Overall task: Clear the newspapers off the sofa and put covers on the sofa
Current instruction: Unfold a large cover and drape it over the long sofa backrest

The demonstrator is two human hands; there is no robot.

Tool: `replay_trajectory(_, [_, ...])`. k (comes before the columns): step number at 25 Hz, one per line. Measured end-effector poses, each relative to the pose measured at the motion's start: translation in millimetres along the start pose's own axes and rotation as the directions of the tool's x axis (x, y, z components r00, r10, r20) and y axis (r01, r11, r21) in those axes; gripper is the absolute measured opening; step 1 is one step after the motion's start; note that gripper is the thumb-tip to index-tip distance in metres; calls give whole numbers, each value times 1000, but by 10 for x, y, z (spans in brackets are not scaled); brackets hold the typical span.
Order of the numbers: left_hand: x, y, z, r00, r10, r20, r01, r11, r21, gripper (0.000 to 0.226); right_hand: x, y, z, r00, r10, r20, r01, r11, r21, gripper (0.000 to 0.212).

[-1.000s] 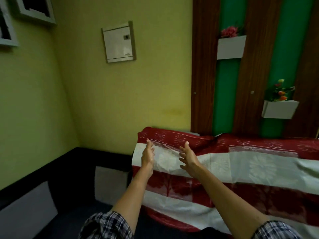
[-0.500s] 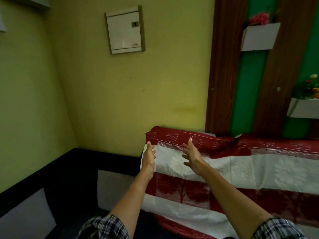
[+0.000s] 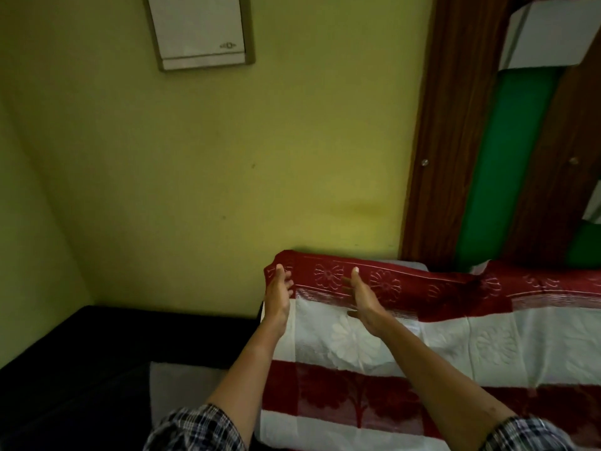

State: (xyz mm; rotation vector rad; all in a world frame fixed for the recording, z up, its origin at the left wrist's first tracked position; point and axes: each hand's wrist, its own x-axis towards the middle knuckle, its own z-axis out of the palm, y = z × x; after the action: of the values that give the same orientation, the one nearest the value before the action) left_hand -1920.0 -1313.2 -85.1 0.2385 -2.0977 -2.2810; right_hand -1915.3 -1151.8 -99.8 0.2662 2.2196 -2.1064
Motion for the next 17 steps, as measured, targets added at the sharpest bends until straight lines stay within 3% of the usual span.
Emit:
replay_trajectory(5, [740,-63,125,997,69,29,-72,990,124,44,618,0,-13,983,-74,-166,53,991,-126,57])
replay_trajectory(8, [1155,-125,205,981,177,80,-193,936,295,31,993,9,-45,961,-162,-225,67,923,-378,39])
replay_trajectory(10, [1433,-186,270,962,236,137,-273,854,444,21,1268,23,-76,950,-230,-213,68,814,-577,28])
replay_trajectory(13, [1848,-322,400,931,280,233,-364,688,628,25,1576,63,-182,937,-282,-206,-8,574,-819,34])
replay_trajectory(15, [2057,-390,494,910,293,295,-413,561,717,33,1702,73,-259,929,-290,-229,-92,419,-903,35])
replay_trajectory(17, [2214,-425,605,883,291,368,-463,415,783,38,1824,75,-290,919,-313,-239,-125,344,-931,28])
